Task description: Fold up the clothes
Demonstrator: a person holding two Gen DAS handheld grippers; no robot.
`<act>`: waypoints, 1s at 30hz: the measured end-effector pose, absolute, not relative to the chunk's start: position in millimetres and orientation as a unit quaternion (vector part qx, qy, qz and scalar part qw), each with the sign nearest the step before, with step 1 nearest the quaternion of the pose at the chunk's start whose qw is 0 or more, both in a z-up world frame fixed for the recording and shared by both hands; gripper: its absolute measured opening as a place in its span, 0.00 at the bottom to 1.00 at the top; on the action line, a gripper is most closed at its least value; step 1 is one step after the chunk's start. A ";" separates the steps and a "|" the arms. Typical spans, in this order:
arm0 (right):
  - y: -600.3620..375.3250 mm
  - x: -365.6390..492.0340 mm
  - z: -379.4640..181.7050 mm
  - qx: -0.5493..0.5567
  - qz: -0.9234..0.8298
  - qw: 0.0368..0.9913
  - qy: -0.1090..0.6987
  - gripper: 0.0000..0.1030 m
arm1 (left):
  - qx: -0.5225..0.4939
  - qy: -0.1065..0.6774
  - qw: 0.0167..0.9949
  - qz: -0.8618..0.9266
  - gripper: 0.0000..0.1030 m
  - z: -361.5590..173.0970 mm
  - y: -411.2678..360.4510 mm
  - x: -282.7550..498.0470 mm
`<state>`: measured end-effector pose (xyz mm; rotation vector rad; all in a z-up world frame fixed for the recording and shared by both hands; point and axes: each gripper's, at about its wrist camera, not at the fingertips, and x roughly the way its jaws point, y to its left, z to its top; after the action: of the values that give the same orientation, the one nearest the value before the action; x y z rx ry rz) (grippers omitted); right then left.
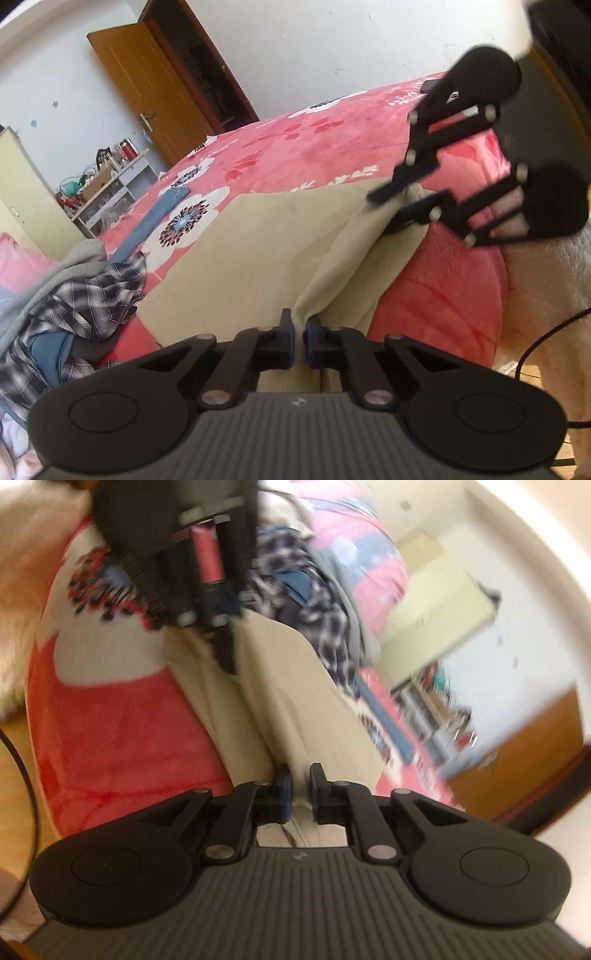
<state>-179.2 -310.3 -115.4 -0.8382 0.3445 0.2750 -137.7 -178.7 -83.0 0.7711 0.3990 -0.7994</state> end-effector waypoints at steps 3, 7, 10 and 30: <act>-327.4 -185.1 -95.8 -0.342 0.150 0.907 0.194 0.28 | 0.360 0.185 0.833 -0.377 0.08 -84.4 -177.1 -138.8; -346.9 -200.5 -73.7 -0.278 0.192 0.919 0.205 0.32 | 0.366 0.178 0.832 -0.377 0.08 -85.8 -177.4 -141.4; -357.1 -210.7 -65.4 -0.240 0.206 0.927 0.199 0.31 | 0.368 0.174 0.832 -0.376 0.09 -86.5 -176.8 -141.4; -334.6 -173.8 -95.4 -0.302 0.219 0.901 0.223 0.12 | 0.246 0.229 0.823 -0.459 0.45 -57.2 -156.4 -104.8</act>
<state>-173.8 -334.6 -95.4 -0.6251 0.4605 0.4522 -104.8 -156.4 -57.2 0.5243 0.4862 -0.9761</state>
